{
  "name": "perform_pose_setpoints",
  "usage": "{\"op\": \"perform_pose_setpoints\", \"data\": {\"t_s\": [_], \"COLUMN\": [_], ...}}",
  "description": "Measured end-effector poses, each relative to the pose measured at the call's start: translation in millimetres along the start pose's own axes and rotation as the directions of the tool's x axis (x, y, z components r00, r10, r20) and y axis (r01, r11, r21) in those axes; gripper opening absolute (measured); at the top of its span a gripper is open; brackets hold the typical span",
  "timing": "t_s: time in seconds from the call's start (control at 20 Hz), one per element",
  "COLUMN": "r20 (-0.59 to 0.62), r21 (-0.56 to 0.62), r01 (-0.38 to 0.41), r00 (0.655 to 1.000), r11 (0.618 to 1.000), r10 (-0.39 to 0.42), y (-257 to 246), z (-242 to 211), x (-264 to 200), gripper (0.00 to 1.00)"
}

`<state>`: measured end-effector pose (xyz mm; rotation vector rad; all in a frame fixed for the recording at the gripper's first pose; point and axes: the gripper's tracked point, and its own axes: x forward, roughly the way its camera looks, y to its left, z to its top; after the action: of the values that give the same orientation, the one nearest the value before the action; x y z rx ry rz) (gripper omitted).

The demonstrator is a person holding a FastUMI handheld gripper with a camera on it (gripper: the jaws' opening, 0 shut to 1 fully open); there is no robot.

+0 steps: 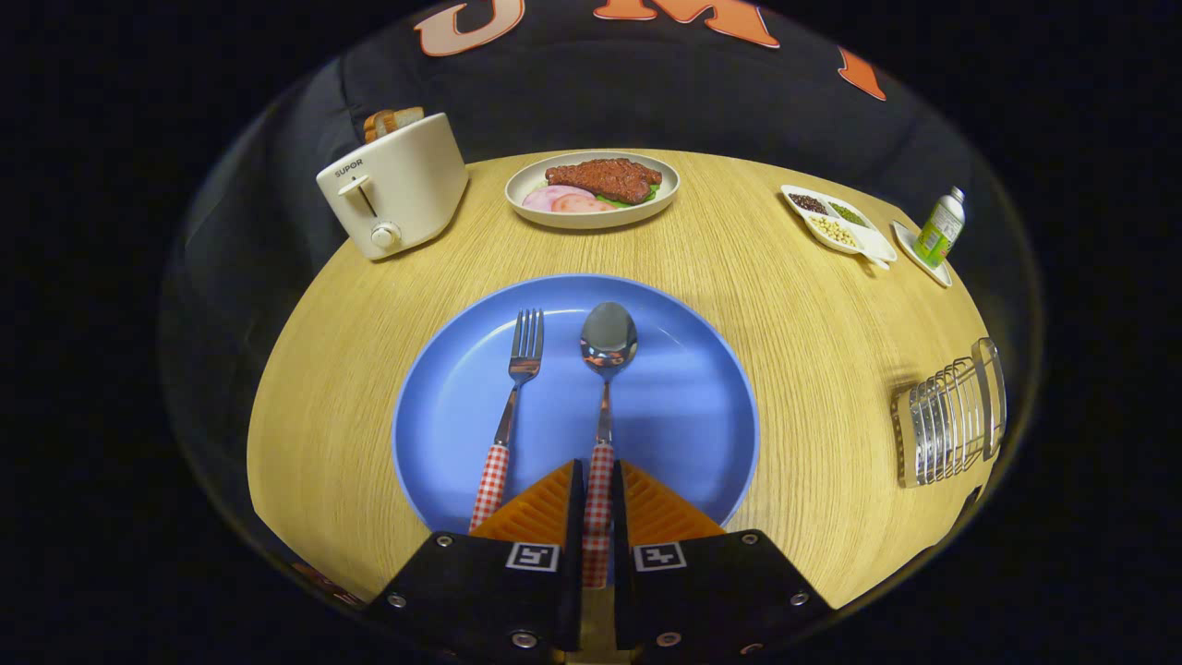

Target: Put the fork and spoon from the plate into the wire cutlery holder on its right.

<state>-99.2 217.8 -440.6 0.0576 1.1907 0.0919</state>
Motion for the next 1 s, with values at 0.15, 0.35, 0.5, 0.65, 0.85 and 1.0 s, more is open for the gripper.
{"op": "perform_pose_setpoints", "data": {"t_s": [0.15,0.35,0.5,0.65,0.85,1.0], "r20": [0.023,0.056,0.061,0.080,0.090,0.068], "r21": [0.033,0.032,0.029,0.038,0.087,0.153], "r01": [-0.012,-0.019,-0.012,-0.011,-0.050,-0.062], "r00": [1.000,0.998,0.998,0.997,0.995,0.996], "r11": [0.999,0.999,0.999,0.999,0.995,0.986], "r10": [0.011,0.017,0.011,0.008,0.042,0.052], "y": [-6,-26,-48,-73,-109,-150], "z": [11,29,38,48,57,58], "x": [-11,-37,-59,-85,-114,-131], "gripper": [0.09,0.08,0.08,0.08,0.08,0.08]}}
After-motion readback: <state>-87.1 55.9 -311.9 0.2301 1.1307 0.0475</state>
